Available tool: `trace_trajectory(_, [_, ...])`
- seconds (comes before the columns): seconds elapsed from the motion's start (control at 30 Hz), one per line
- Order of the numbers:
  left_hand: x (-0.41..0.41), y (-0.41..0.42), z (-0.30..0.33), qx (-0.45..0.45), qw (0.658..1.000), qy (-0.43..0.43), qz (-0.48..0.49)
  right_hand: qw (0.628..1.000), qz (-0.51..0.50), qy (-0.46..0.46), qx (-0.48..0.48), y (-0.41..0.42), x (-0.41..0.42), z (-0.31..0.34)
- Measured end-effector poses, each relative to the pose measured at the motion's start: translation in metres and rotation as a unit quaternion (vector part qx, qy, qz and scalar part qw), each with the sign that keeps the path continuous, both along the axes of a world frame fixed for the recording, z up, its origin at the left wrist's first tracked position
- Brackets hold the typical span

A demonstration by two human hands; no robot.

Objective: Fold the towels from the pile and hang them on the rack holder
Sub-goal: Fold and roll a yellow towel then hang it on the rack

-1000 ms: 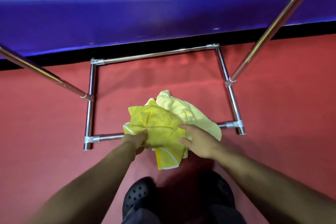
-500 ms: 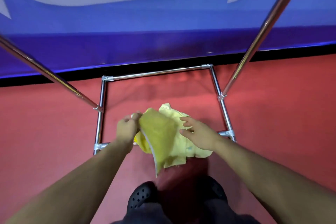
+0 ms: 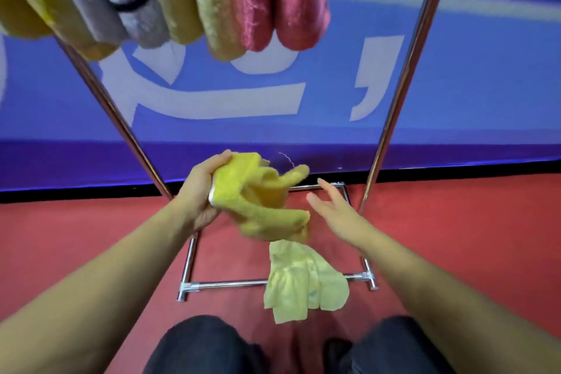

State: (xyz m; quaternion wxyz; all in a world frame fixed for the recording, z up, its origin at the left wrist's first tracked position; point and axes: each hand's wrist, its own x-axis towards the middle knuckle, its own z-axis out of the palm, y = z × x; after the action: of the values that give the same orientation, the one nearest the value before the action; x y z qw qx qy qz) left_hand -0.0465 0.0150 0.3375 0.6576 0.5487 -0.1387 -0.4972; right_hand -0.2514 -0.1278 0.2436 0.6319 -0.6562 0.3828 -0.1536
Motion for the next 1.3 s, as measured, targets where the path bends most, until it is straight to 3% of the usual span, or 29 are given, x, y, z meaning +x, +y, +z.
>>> trace_trajectory(0.07, [0.0, 0.003, 0.026, -0.01, 1.0, -0.015, -0.008, 0.998, -0.056, -0.034, 0.012, -0.002, 0.0, 0.021])
trace_trajectory(0.17, [0.0, 0.004, 0.057, -0.019, 0.999, -0.02, -0.026, 0.972, -0.156, -0.071, 0.16, -0.003, 0.007, 0.035])
trace_trajectory(0.27, [-0.008, 0.004, 0.079, -0.053, 0.998, -0.021, -0.038, 0.953, -0.21, -0.034, 0.217, 0.008, 0.003, 0.036])
trace_trajectory(0.4, [-0.019, 0.006, 0.099, -0.108, 0.992, -0.046, -0.044, 0.916, -0.115, -0.033, 0.383, 0.036, -0.009, 0.027])
trace_trajectory(0.5, [-0.02, 0.009, 0.101, -0.103, 0.993, -0.048, -0.026, 0.891, -0.061, -0.13, 0.43, 0.039, 0.001, 0.022])
trace_trajectory(0.63, [-0.02, 0.016, 0.093, -0.114, 0.993, -0.025, 0.016, 0.89, -0.112, -0.218, 0.383, 0.046, 0.018, 0.025])
trace_trajectory(0.7, [-0.015, 0.02, 0.079, -0.116, 0.992, -0.006, 0.044, 0.895, -0.173, -0.238, 0.336, 0.041, 0.014, 0.02])
trace_trajectory(0.87, [-0.004, 0.025, 0.018, -0.103, 0.99, 0.029, 0.091, 0.913, -0.199, -0.25, 0.252, 0.023, -0.001, 0.025])
trace_trajectory(0.93, [0.0, 0.026, -0.005, -0.076, 0.989, -0.016, 0.122, 0.939, -0.16, -0.213, 0.216, 0.011, -0.007, 0.029])
trace_trajectory(1.03, [0.007, 0.03, -0.029, -0.053, 0.983, -0.06, 0.168, 0.991, -0.103, -0.064, 0.061, -0.009, -0.022, 0.039])
trace_trajectory(1.13, [0.013, 0.033, -0.039, -0.027, 0.98, -0.145, 0.134, 0.988, -0.132, 0.015, -0.074, -0.027, -0.042, 0.048])
trace_trajectory(1.3, [0.016, 0.032, -0.026, -0.004, 0.971, -0.21, 0.112, 0.977, -0.181, 0.024, -0.107, -0.037, -0.051, 0.054])
